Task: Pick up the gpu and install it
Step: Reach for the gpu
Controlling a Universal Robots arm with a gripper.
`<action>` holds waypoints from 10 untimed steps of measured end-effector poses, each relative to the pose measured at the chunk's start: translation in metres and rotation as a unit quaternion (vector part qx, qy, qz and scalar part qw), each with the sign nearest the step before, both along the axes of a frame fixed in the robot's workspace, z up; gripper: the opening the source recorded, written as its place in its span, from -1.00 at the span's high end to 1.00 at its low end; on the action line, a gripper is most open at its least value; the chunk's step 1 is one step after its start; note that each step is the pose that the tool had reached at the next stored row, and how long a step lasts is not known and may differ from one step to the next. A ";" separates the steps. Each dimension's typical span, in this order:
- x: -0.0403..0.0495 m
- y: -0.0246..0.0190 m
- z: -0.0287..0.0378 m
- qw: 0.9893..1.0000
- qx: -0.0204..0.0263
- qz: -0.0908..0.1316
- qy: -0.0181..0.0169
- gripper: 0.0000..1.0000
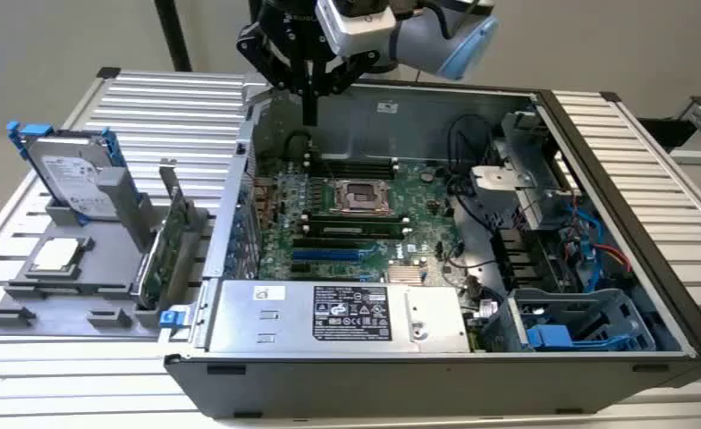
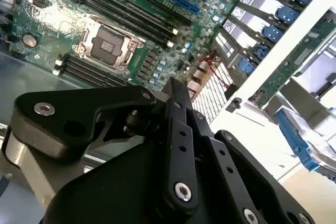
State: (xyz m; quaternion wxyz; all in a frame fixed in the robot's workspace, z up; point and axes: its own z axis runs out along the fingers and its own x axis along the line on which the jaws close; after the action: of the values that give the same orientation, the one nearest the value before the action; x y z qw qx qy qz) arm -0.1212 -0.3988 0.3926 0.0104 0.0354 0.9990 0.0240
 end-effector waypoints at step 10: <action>0.0000 0.0000 0.0019 1.000 -0.001 0.000 0.000 1.00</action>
State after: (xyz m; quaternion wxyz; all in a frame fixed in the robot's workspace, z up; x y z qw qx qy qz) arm -0.1212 -0.3988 0.3945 0.0103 0.0353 0.9990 0.0234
